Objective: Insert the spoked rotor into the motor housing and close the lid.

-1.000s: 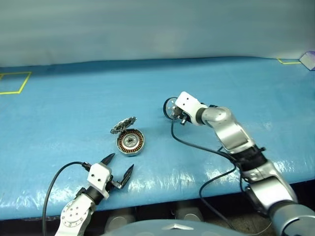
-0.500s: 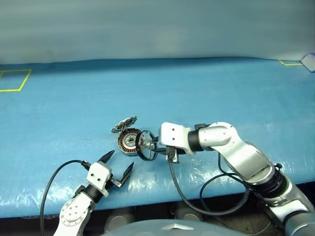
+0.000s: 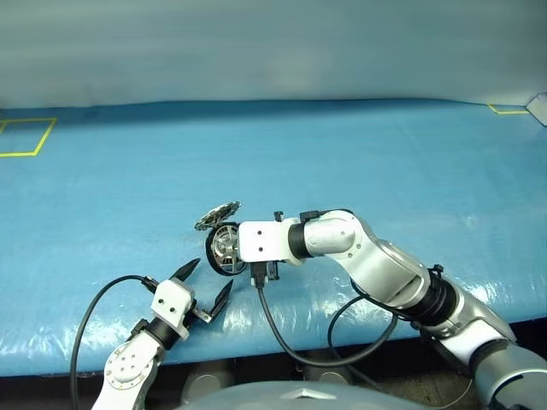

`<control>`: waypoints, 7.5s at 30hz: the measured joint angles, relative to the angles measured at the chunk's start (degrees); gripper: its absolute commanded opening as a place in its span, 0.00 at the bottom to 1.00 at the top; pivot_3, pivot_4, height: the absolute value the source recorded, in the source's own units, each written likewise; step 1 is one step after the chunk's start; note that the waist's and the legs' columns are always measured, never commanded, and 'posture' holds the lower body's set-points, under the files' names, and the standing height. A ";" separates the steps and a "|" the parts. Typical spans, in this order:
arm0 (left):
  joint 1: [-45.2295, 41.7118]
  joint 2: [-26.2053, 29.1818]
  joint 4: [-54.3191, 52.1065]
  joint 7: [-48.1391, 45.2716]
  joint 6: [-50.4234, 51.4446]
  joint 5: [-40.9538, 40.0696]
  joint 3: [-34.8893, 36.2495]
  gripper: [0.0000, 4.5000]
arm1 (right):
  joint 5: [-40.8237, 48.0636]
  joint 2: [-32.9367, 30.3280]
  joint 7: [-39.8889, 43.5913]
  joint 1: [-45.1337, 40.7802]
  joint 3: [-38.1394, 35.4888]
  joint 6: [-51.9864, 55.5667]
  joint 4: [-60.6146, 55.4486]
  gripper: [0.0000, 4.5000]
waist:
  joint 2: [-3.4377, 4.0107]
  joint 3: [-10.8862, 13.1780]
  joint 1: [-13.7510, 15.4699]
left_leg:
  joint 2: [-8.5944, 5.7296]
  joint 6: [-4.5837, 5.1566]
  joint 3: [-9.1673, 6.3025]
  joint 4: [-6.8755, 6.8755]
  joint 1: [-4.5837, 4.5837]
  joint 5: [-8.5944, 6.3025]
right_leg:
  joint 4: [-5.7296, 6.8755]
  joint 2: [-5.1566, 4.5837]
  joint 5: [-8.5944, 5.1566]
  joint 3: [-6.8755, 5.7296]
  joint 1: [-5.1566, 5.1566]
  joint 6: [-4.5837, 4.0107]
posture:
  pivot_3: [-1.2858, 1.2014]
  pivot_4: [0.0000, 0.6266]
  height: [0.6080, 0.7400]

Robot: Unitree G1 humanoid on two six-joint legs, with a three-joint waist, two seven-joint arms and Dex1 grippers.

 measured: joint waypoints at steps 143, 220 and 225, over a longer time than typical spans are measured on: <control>-1.04 0.02 0.67 -0.94 1.23 -0.65 -0.18 1.00 | 15.18 25.05 -11.73 2.99 -14.63 20.94 18.95 0.00 | 0.03 -0.05 -0.98 | 0.04 -0.08 0.18 0.07 0.00 0.07 | 0.20 0.15 0.31 0.13 -0.19 0.00 | 0.52 0.24 1.00; -2.23 0.00 0.64 -0.13 2.36 0.63 -0.50 1.00 | 4.17 22.07 -22.67 14.72 -7.90 2.01 13.05 0.67 | -0.03 -0.13 -0.61 | 0.03 -0.05 0.21 0.10 0.00 0.12 | 0.14 0.12 0.26 0.14 -0.14 -0.04 | 0.52 0.24 1.00; -2.13 0.00 0.64 -0.12 2.36 0.63 -0.49 1.00 | 3.95 21.76 -22.26 14.74 -7.73 0.76 13.77 0.67 | -0.03 -0.13 -0.61 | 0.03 -0.05 0.21 0.10 0.01 0.12 | 0.14 0.13 0.26 0.14 -0.13 -0.05 | 0.52 0.24 1.00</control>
